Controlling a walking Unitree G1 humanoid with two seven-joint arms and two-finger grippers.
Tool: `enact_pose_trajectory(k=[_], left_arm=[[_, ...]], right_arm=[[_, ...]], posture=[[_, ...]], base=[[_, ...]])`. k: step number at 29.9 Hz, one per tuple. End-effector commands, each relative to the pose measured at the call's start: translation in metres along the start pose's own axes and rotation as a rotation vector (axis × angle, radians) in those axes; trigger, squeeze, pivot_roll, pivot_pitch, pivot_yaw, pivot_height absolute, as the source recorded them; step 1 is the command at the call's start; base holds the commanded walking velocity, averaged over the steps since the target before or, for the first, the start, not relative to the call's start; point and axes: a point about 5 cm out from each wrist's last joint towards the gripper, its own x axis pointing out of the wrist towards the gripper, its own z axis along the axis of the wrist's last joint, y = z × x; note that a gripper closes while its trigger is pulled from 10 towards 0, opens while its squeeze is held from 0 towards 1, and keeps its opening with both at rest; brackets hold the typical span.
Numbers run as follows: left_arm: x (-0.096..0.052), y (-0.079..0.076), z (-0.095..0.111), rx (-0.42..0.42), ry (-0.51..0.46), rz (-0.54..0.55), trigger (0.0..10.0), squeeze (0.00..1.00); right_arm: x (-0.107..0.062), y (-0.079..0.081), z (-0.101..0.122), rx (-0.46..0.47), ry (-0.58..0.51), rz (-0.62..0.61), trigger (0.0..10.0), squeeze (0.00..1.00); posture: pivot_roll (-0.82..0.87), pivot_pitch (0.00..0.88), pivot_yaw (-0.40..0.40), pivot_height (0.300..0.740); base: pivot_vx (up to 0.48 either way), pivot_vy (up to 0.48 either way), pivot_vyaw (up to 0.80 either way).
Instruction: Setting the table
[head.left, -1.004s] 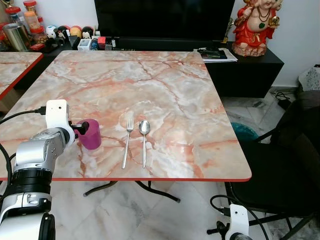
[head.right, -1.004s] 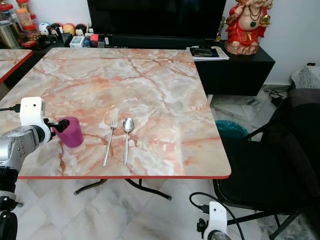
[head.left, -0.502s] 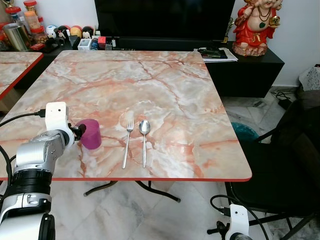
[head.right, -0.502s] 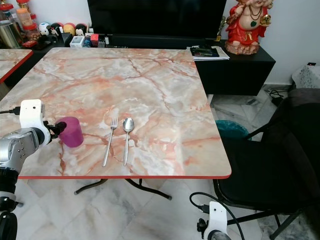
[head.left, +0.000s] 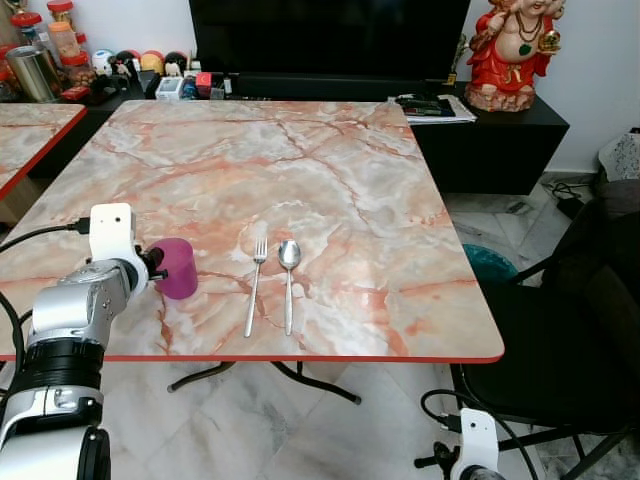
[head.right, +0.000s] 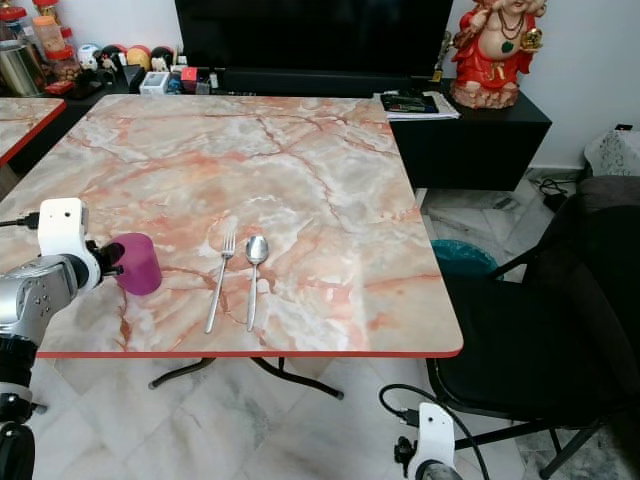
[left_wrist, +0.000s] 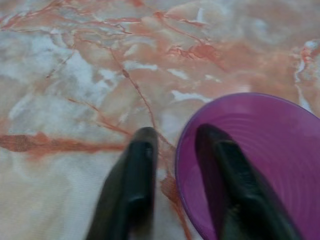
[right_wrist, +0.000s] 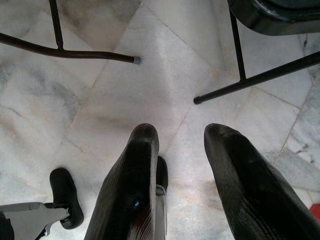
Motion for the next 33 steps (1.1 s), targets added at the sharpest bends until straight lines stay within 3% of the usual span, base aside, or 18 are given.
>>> enact_pose_trajectory(k=[1,22,26,28,29,30,33], left_arm=[[0.000,-0.002,0.005,0.005,-0.019,0.005,0.0,0.00],[0.000,-0.009,0.005,-0.006,-0.057,-0.010,0.0,0.00],[-0.001,-0.006,0.011,-0.041,-0.151,0.020,0.0,0.00],[-0.005,0.002,0.021,-0.062,-0.240,0.088,0.2,0.00],[-0.008,0.013,0.027,-0.028,-0.286,0.189,8.4,0.00],[-0.009,0.018,0.028,-0.002,-0.297,0.230,10.0,0.00],[-0.014,0.042,0.028,0.009,-0.339,0.363,10.0,0.00]], right_arm=[[0.000,-0.001,0.001,0.009,-0.001,-0.006,10.0,0.00],[0.000,0.000,0.001,0.011,0.000,-0.002,10.0,0.00],[0.000,0.000,0.001,0.011,-0.001,-0.002,10.0,0.00],[0.000,0.000,0.002,0.013,-0.002,-0.003,10.0,0.00],[0.000,0.000,0.002,0.016,-0.003,-0.005,10.0,0.00],[0.000,0.000,0.002,0.016,-0.003,-0.005,10.0,0.00],[0.000,0.000,0.001,0.019,-0.004,-0.006,10.0,0.00]], posture=[[0.04,0.040,-0.029,0.740],[0.04,0.050,-0.031,0.740],[0.04,0.052,-0.032,0.740],[0.04,0.053,-0.032,0.740],[0.04,0.055,-0.033,0.740],[0.04,0.054,-0.033,0.740],[0.05,0.053,-0.032,0.740]], base=[[0.000,0.000,0.00],[0.000,0.000,0.00],[0.000,0.000,0.00],[0.000,0.000,0.00],[0.000,0.000,0.00],[0.000,0.000,0.00],[0.000,0.000,0.00]])
